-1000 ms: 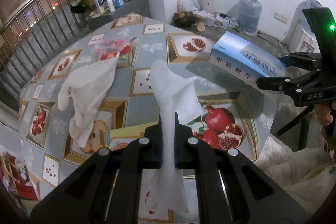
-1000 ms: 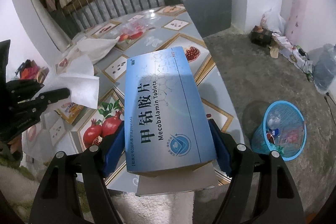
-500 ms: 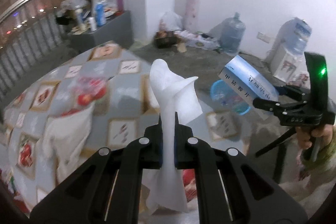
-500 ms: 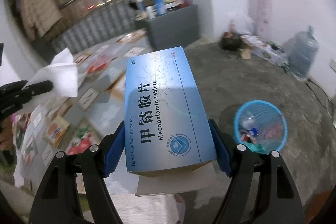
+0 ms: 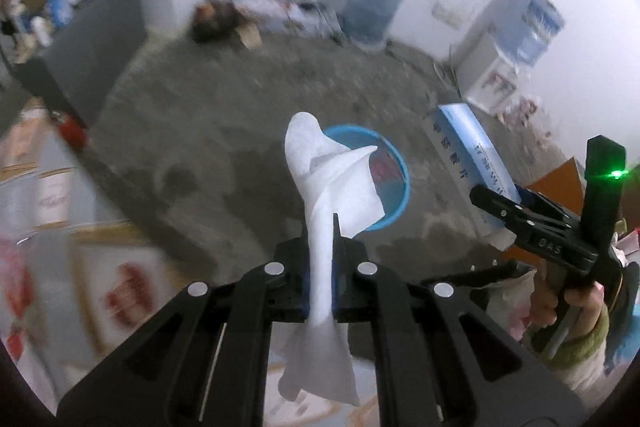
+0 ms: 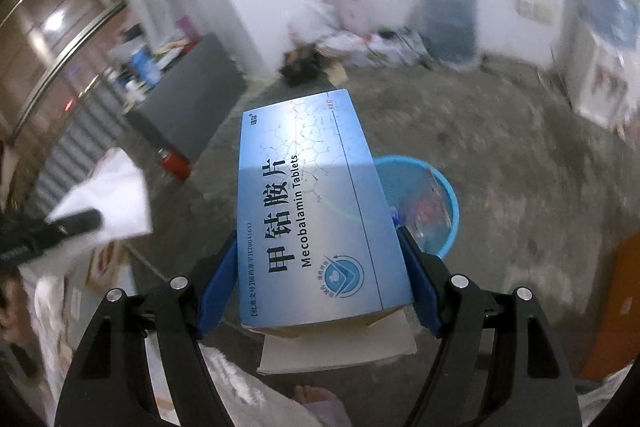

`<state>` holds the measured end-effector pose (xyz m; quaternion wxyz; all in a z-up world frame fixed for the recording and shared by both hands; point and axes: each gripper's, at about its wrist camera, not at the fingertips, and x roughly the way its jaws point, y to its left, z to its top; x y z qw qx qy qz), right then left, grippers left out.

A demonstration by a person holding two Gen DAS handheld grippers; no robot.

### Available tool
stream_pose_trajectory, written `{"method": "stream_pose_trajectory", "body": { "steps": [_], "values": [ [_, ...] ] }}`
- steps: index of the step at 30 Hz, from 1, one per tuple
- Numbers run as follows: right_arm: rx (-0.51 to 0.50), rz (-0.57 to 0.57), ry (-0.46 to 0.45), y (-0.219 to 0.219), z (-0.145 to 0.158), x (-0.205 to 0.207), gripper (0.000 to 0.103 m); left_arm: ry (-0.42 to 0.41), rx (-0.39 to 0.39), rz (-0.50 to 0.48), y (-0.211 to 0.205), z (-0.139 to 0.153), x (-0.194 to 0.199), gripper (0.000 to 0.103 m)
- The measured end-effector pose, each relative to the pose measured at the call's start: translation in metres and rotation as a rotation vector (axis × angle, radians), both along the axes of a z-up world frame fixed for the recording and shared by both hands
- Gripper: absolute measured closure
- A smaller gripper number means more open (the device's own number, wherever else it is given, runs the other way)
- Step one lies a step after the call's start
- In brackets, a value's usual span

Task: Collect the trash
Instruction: 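Carry the tissue and blue box over the blue wastebasket, then open both tools to drop the tissue and box into the wastebasket, then turn both tools back toward the table clutter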

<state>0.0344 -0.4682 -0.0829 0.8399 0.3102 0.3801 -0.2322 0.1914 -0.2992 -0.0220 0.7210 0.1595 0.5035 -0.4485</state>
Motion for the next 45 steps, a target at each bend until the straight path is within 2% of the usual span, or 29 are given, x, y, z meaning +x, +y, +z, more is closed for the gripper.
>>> {"method": "stream_pose_trajectory", "body": {
  "steps": [3, 6, 9, 12, 14, 15, 16, 19, 22, 25, 29, 34, 36, 39, 44, 45],
  "values": [
    [0.093, -0.027, -0.012, -0.031, -0.024, -0.002, 0.03, 0.022, 0.063, -0.039, -0.047, -0.034, -0.001, 0.098],
    [0.246, -0.087, -0.044, -0.072, -0.06, -0.002, 0.03, 0.053, 0.124, -0.083, -0.094, -0.071, -0.003, 0.098],
    [0.338, -0.162, -0.073, -0.099, -0.089, -0.003, 0.03, 0.085, 0.15, -0.1, -0.125, -0.097, -0.003, 0.098],
    [0.397, -0.203, -0.106, -0.115, -0.111, 0.002, 0.029, 0.091, 0.141, -0.106, -0.152, -0.115, -0.005, 0.097],
    [0.474, -0.2, -0.131, -0.134, -0.139, 0.01, 0.025, 0.098, 0.128, -0.108, -0.162, -0.124, -0.006, 0.073],
    [0.498, -0.211, -0.138, -0.141, -0.15, 0.011, 0.024, 0.102, 0.13, -0.105, -0.172, -0.132, -0.005, 0.043],
    [0.525, -0.238, -0.126, -0.149, -0.17, 0.011, 0.021, 0.089, 0.13, -0.097, -0.177, -0.135, -0.004, 0.037],
    [0.544, -0.304, -0.028, -0.157, -0.2, 0.006, 0.02, 0.064, 0.134, -0.073, -0.184, -0.139, -0.002, 0.036],
    [0.567, -0.353, -0.054, -0.151, -0.21, -0.011, 0.02, 0.109, 0.112, -0.033, -0.18, -0.136, 0.004, 0.034],
    [0.529, -0.365, -0.056, -0.145, -0.204, -0.018, 0.02, 0.088, 0.091, -0.024, -0.173, -0.127, 0.007, 0.033],
    [0.428, -0.356, -0.048, -0.136, -0.174, -0.018, 0.02, 0.073, 0.054, -0.016, -0.154, -0.105, 0.007, 0.033],
    [0.233, -0.287, -0.01, -0.108, -0.117, -0.003, 0.02, 0.056, -0.046, 0.009, -0.101, -0.052, 0.008, 0.033],
    [0.16, -0.254, -0.003, -0.09, -0.096, 0.003, 0.02, -0.005, -0.08, 0.028, -0.073, -0.028, 0.007, 0.033],
    [0.012, -0.206, 0.01, -0.051, -0.06, 0.011, 0.013, -0.159, -0.123, 0.105, -0.012, 0.014, 0.005, 0.033],
    [-0.163, -0.107, 0.046, 0.005, -0.02, 0.025, 0.007, -0.258, -0.143, 0.203, 0.071, 0.064, 0.001, 0.033],
    [-0.189, -0.084, 0.051, 0.014, -0.013, 0.027, 0.007, -0.271, -0.164, 0.241, 0.097, 0.076, -0.002, 0.029]
  ]
}}
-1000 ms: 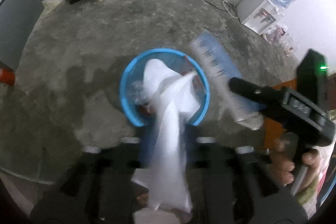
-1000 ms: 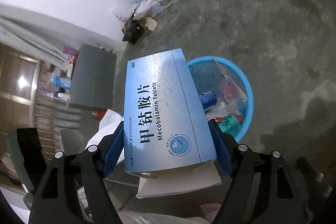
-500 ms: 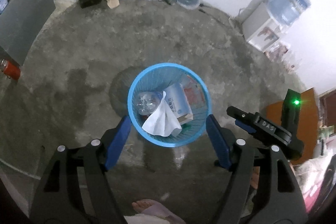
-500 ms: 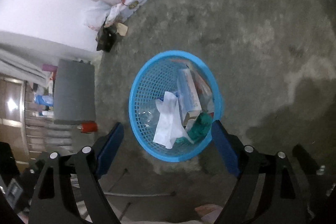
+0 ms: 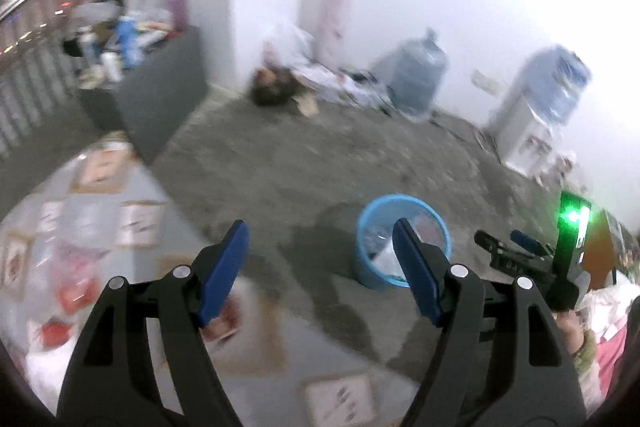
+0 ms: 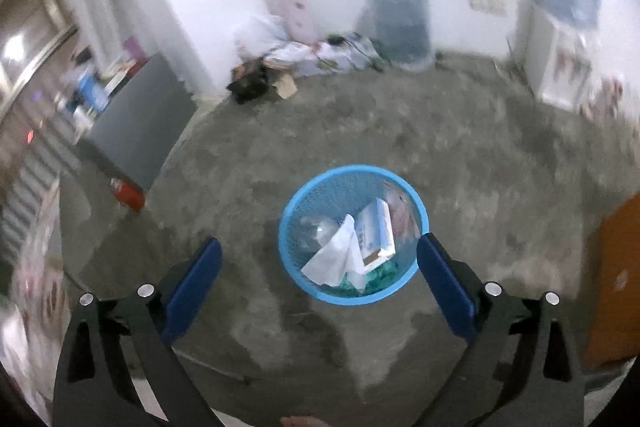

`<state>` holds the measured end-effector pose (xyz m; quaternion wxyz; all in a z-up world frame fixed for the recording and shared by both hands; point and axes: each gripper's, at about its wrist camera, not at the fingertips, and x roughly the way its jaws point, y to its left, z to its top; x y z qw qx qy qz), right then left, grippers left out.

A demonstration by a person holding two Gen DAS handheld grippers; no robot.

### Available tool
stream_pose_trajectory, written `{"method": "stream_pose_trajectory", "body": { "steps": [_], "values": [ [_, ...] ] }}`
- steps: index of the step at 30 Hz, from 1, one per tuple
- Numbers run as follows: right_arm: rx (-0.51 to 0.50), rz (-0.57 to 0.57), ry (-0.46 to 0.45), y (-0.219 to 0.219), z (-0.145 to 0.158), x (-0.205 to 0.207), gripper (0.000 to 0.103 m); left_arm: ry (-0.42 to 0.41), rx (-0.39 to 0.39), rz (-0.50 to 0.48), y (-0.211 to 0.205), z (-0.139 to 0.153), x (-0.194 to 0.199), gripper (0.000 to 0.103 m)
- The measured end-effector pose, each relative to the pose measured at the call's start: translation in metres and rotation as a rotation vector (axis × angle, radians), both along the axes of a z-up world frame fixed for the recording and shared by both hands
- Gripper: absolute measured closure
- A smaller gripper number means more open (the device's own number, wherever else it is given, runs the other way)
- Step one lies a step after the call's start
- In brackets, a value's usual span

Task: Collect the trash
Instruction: 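Turn both tools back toward the table clutter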

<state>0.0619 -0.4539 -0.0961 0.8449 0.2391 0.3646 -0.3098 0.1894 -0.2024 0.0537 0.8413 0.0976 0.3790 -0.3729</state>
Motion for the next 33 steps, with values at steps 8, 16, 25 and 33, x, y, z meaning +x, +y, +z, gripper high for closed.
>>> {"method": "stream_pose_trajectory", "body": {
  "steps": [8, 16, 25, 33],
  "values": [
    [-0.3, 0.151, 0.056, 0.088, 0.056, 0.009, 0.007, -0.087, -0.114, 0.331, 0.17, 0.045, -0.022, 0.028],
    [-0.441, 0.327, 0.014, 0.152, 0.082, -0.001, 0.007, -0.085, -0.067, 0.632, 0.313, 0.027, -0.048, 0.028],
    [-0.179, 0.6, -0.219, 0.203, 0.1, 0.005, 0.007, 0.031, -0.111, 0.693, 0.379, -0.028, -0.071, 0.028],
    [0.071, 0.848, -0.221, 0.272, 0.084, 0.037, 0.007, 0.007, -0.087, 0.577, 0.376, -0.043, -0.069, 0.028]
  ]
}}
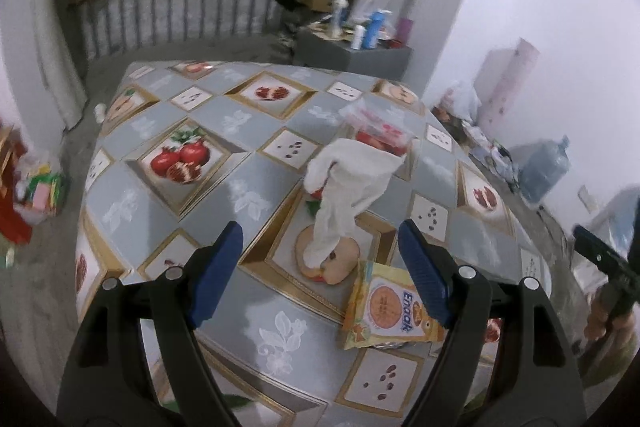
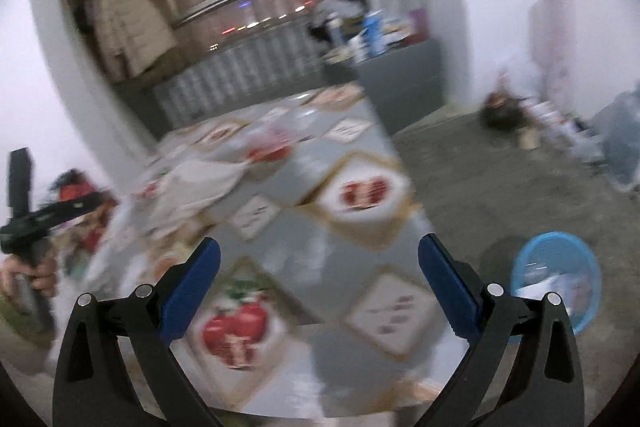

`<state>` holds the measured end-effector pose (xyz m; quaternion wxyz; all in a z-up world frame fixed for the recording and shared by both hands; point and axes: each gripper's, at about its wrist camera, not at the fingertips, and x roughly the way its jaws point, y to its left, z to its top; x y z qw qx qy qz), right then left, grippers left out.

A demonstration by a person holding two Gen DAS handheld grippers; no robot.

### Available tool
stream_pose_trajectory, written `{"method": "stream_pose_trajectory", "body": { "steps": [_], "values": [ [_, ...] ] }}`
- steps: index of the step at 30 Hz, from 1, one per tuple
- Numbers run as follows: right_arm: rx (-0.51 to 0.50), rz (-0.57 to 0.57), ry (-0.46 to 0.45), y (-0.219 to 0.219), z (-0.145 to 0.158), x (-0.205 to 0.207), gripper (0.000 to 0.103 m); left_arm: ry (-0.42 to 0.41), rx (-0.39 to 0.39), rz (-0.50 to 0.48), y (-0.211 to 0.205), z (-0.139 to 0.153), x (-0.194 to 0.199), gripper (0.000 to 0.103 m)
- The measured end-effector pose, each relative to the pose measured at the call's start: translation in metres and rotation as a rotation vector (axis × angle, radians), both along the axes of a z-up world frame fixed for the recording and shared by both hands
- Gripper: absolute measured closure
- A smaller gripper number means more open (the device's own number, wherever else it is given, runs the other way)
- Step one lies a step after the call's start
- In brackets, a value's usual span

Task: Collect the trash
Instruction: 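Turn both tools back toward the table clutter, then close the left tool on the white cloth while the right tool grips the Enaak snack bag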

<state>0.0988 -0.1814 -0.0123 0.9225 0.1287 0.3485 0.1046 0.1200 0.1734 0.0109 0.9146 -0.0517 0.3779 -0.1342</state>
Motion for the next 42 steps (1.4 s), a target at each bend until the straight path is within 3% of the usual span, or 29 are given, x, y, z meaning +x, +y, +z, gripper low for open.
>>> {"method": "stream_pose_trajectory", "body": {
  "steps": [8, 13, 20, 26, 34, 37, 42],
  "values": [
    [0.035, 0.186, 0.082, 0.052, -0.023, 0.019, 0.019, 0.007, 0.104, -0.22, -0.02, -0.014, 0.026, 0.028],
    [0.015, 0.308, 0.147, 0.086, -0.038, 0.031, 0.022, 0.021, 0.077, -0.271, -0.017, -0.027, 0.058, 0.028],
    [-0.035, 0.39, 0.199, 0.116, -0.054, 0.052, 0.023, 0.08, 0.015, -0.307, -0.017, -0.05, 0.097, 0.029],
    [-0.036, 0.429, 0.232, 0.131, -0.066, 0.069, 0.025, 0.122, 0.015, -0.32, -0.025, -0.071, 0.119, 0.043],
    [-0.101, 0.502, 0.213, 0.152, -0.074, 0.069, 0.029, 0.158, -0.024, -0.332, -0.026, -0.084, 0.125, 0.076],
    [-0.14, 0.513, 0.198, 0.158, -0.074, 0.067, 0.034, 0.158, -0.034, -0.33, -0.025, -0.085, 0.127, 0.084],
    [-0.216, 0.509, 0.17, 0.162, -0.073, 0.062, 0.053, 0.16, -0.046, -0.318, -0.024, -0.085, 0.129, 0.09]
  ]
}}
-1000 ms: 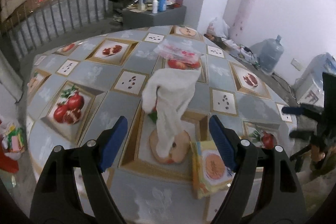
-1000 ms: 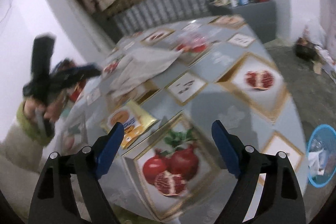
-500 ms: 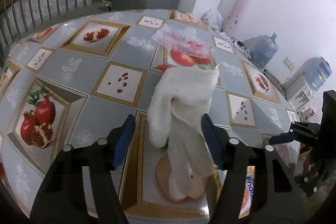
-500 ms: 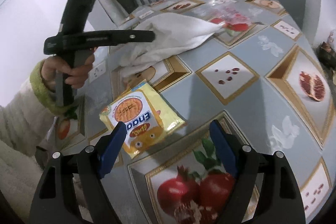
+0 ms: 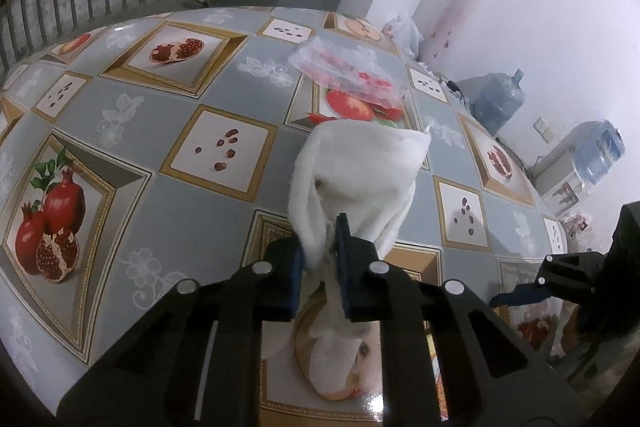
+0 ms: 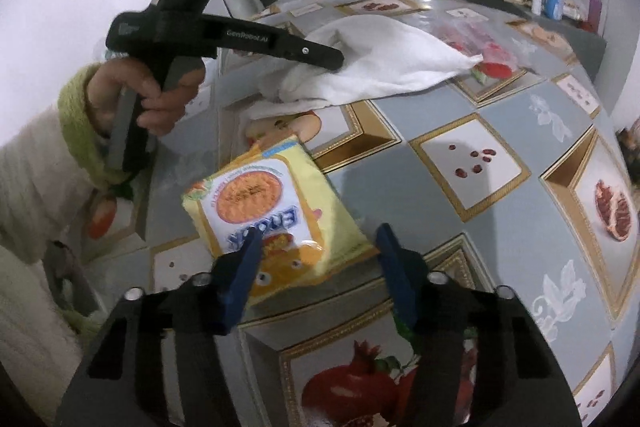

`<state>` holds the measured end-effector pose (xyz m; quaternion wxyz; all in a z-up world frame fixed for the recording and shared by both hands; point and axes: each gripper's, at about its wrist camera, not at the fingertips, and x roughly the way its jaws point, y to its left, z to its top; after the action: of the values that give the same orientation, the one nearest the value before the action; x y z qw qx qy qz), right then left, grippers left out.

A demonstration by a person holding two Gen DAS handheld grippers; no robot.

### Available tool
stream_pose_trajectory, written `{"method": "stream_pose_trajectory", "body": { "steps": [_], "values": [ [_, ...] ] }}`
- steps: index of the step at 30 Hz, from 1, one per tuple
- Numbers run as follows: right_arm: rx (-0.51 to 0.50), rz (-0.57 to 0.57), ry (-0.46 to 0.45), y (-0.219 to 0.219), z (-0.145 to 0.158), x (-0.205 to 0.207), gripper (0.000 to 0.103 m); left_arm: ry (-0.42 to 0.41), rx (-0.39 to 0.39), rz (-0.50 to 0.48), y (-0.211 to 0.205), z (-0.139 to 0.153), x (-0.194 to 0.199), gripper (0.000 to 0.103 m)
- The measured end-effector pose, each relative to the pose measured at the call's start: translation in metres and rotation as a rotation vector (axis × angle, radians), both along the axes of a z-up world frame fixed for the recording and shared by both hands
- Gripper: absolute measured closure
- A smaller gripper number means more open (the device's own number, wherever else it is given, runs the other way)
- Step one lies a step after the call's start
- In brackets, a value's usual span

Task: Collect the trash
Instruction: 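Close the left tool on the white cloth while the right tool grips the Enaak snack bag, then lift the white cloth with the left tool while the right tool lifts the Enaak bag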

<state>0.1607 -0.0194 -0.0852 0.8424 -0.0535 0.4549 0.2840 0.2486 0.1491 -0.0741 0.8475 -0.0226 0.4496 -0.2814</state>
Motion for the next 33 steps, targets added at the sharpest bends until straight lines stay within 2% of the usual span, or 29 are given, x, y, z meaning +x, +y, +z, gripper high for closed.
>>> {"method": "stream_pose_trajectory", "body": {
  "steps": [5, 8, 11, 15, 16, 18, 19, 20, 23, 30, 31, 32, 33],
  "values": [
    [-0.051, -0.019, -0.032, -0.005, 0.0, -0.002, 0.078, -0.009, 0.005, 0.01, 0.0, 0.001, -0.005, 0.092],
    [-0.051, -0.028, -0.034, -0.01, -0.001, -0.001, 0.087, -0.016, 0.015, 0.014, -0.001, 0.001, -0.008, 0.092],
    [-0.046, -0.04, -0.019, -0.012, -0.001, 0.002, 0.091, -0.027, 0.027, 0.015, -0.002, 0.003, -0.01, 0.092],
    [-0.026, -0.056, -0.014, -0.015, 0.005, 0.004, 0.092, -0.04, 0.039, 0.012, -0.004, 0.006, -0.012, 0.092],
    [0.013, -0.054, -0.003, -0.017, 0.009, 0.005, 0.09, -0.044, 0.042, 0.01, -0.004, 0.007, -0.012, 0.092],
    [0.061, -0.037, 0.001, -0.015, 0.014, 0.006, 0.077, -0.053, 0.049, 0.005, -0.005, 0.009, -0.013, 0.092],
    [0.072, -0.032, -0.006, -0.014, 0.016, 0.005, 0.06, -0.056, 0.052, 0.003, -0.006, 0.009, -0.013, 0.092],
    [0.081, -0.018, -0.014, -0.01, 0.018, 0.005, 0.049, -0.059, 0.054, 0.001, -0.006, 0.009, -0.014, 0.092],
    [0.042, 0.022, -0.012, 0.006, 0.014, 0.006, 0.034, -0.065, 0.053, -0.001, -0.007, 0.01, -0.014, 0.092],
    [-0.115, 0.077, -0.023, 0.033, -0.005, 0.002, 0.033, -0.072, 0.036, 0.002, -0.004, 0.013, -0.014, 0.092],
    [-0.137, 0.08, -0.042, 0.035, -0.005, 0.0, 0.034, -0.073, 0.032, 0.002, -0.003, 0.014, -0.015, 0.092],
    [-0.151, 0.079, -0.052, 0.035, -0.004, -0.002, 0.042, -0.074, 0.025, 0.001, -0.002, 0.015, -0.016, 0.092],
    [-0.154, 0.077, -0.051, 0.033, -0.003, -0.002, 0.046, -0.074, 0.019, 0.001, -0.001, 0.016, -0.016, 0.092]
  ]
}}
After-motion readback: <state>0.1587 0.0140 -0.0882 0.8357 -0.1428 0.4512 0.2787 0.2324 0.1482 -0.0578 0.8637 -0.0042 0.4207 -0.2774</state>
